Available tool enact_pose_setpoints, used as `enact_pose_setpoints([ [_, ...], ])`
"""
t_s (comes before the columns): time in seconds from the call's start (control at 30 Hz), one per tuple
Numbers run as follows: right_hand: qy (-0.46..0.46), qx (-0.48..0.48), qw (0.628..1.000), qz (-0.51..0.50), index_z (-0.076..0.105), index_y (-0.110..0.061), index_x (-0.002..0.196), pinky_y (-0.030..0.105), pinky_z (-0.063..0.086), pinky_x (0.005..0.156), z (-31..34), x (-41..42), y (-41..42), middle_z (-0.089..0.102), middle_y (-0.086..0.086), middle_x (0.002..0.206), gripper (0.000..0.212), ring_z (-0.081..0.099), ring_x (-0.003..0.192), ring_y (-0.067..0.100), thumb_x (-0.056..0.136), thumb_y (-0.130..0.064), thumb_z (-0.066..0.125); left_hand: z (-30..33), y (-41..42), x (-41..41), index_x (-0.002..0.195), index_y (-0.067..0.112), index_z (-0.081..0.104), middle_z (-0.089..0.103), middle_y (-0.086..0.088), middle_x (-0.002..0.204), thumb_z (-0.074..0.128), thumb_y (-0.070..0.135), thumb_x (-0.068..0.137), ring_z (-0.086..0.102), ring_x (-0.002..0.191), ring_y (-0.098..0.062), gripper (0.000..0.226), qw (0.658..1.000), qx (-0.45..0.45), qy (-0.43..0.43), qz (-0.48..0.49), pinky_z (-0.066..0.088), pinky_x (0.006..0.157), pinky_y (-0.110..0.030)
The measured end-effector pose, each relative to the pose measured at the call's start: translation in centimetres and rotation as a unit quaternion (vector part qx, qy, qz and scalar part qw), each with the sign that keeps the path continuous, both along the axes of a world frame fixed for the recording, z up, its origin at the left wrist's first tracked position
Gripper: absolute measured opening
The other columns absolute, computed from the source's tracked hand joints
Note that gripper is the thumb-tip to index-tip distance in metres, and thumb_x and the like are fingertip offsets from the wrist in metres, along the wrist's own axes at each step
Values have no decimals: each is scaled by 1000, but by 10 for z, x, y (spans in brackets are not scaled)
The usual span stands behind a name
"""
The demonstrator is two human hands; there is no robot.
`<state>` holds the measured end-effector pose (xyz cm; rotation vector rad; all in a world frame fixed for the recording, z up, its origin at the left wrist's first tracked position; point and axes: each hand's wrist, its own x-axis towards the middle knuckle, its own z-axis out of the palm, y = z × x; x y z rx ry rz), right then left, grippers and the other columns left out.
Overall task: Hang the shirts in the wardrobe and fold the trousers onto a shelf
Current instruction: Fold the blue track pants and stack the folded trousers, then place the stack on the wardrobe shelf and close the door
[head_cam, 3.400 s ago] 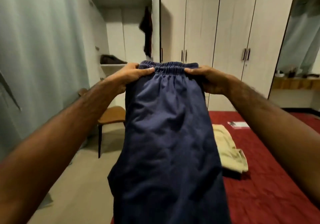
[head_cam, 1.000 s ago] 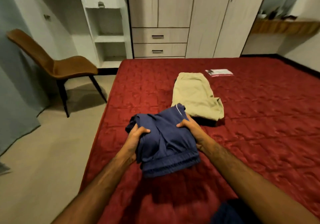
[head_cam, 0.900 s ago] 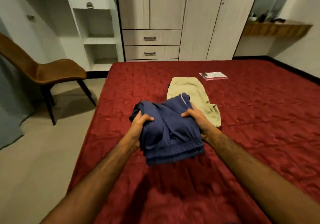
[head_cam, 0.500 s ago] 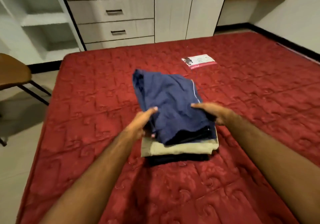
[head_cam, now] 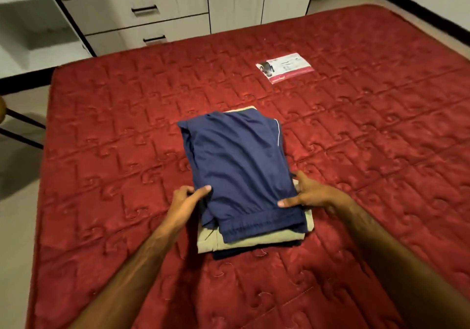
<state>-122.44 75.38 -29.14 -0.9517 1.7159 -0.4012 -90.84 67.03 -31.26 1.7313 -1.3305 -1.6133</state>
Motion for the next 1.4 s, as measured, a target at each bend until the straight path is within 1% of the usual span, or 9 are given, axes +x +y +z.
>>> enact_pose_setpoints([
  [0.1,176,-34,979,-97,52,-13,136,34,47,102,-1,-10,-30,55,11,131,113,55,119,29,50,-84,73,-7,-14,-13,114,14,70,75,1,109,86,68,52,72,100,-17,84,994,57,86,43,55,91,-35],
  [0.2,-43,-7,992,-118,58,-20,133,41,49,104,-23,-8,-53,66,-1,128,108,66,112,17,46,-79,83,-39,-31,-28,131,24,62,69,9,125,91,69,46,68,110,-12,100,992,45,92,70,51,102,-37],
  [0.47,-196,-20,970,-143,61,-20,129,28,56,85,-39,18,-64,72,-5,115,52,70,102,12,84,-40,76,-35,-29,-37,118,10,69,75,-1,111,92,52,61,72,100,-19,75,983,118,130,46,55,96,-36],
  [0.67,-245,-32,948,-201,63,-12,127,46,52,100,-1,53,-33,72,7,117,54,69,109,26,79,-30,81,9,9,-7,122,17,65,73,1,116,80,30,83,72,99,-15,44,974,95,188,79,57,79,-27],
  [0.83,-255,-23,942,-215,65,-8,125,43,54,95,67,131,3,72,13,115,44,69,107,29,85,-25,73,60,52,71,135,20,57,68,4,126,81,30,79,66,113,-19,62,971,63,198,121,52,101,-40],
  [1.0,-249,-9,950,-190,70,-8,113,31,57,77,176,289,38,75,13,102,35,72,84,22,90,-32,62,170,92,237,122,20,65,72,0,118,70,21,89,69,105,-18,33,971,36,202,121,54,97,-39],
  [1.1,-250,-2,953,-169,67,-8,122,40,52,96,240,419,56,73,13,111,60,70,96,26,73,-42,74,234,116,370,114,27,63,71,9,111,68,15,92,70,91,-5,25,968,7,223,119,57,76,-22],
  [1.23,-252,-13,958,-134,67,-9,122,45,47,104,297,531,32,71,14,116,81,66,110,32,52,-48,80,303,111,487,127,20,61,70,2,121,69,16,91,69,104,-18,37,967,-32,212,134,56,91,-37],
  [1.4,-308,-23,944,-114,72,-8,108,38,52,85,346,621,-6,74,14,104,38,70,88,26,82,-35,67,362,81,578,132,19,59,70,1,123,72,14,88,71,105,-16,46,962,-62,211,160,56,82,-30],
])
